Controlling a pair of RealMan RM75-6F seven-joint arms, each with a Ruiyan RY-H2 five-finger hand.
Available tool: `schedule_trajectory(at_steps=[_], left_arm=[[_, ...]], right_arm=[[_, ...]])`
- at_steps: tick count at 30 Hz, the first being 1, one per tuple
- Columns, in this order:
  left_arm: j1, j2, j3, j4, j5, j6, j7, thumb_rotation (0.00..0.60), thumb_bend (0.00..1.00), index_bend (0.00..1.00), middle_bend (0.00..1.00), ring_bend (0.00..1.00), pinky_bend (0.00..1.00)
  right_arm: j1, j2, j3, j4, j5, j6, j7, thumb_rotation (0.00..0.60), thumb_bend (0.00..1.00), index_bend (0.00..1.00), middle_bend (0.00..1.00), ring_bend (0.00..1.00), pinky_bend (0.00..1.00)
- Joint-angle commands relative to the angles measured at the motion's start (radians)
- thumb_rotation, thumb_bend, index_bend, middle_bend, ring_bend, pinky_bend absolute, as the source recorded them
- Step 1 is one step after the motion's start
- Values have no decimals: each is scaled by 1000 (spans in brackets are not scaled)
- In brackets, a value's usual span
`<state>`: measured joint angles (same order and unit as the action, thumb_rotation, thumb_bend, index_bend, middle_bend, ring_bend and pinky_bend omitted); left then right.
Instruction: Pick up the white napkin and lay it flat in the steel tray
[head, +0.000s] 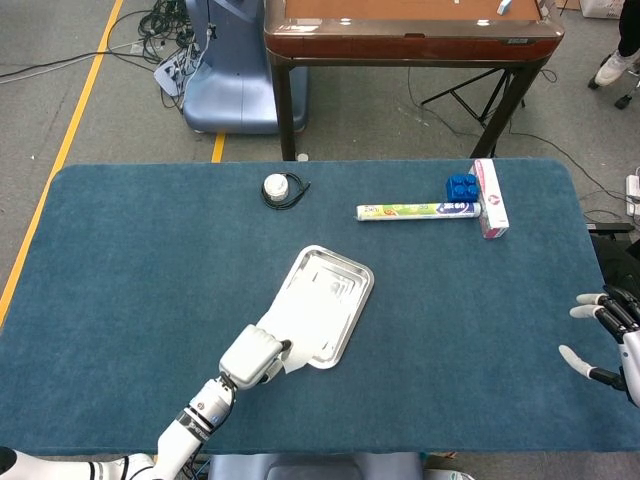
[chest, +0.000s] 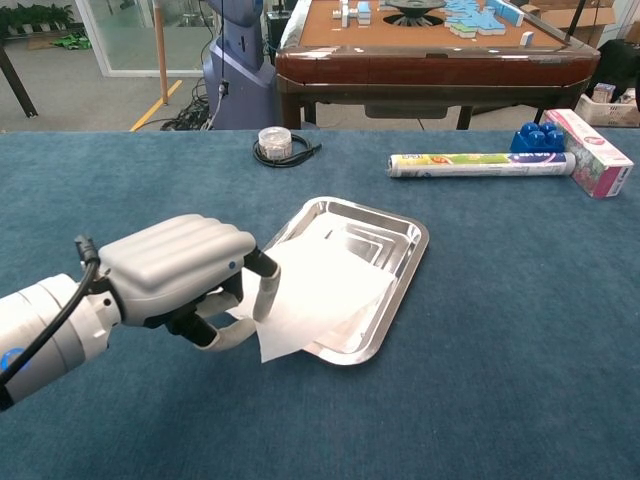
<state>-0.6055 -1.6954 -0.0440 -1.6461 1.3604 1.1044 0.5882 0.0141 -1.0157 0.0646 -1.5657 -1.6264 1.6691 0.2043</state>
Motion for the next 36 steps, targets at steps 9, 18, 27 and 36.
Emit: schedule_trajectory(at_steps=[9,18,27,36], left_arm=[[-6,-36,-23,10,-64,-6,56,600,511,699,1000,1000,1000],[-31,-55,-52,16,-118,-29,87,600,512,700,1000,1000,1000],[-54,-77,-63,19,-138,-37,102,600,513,705,1000,1000,1000],[-67,-99,-59,37,-92,-22,61,600,505,629,1000,1000,1000]], right_arm=[[-1,0,0,2,-6,5,6,600,167,419,343,185,552],[-4,0,-3,1,-15,11,5,600,166,419,343,185,552],[-4,2,-3,2,-16,13,15,600,166,419,343,185,552],[-6,2,-1,7,-18,23,31,600,166,419,343,185,552]])
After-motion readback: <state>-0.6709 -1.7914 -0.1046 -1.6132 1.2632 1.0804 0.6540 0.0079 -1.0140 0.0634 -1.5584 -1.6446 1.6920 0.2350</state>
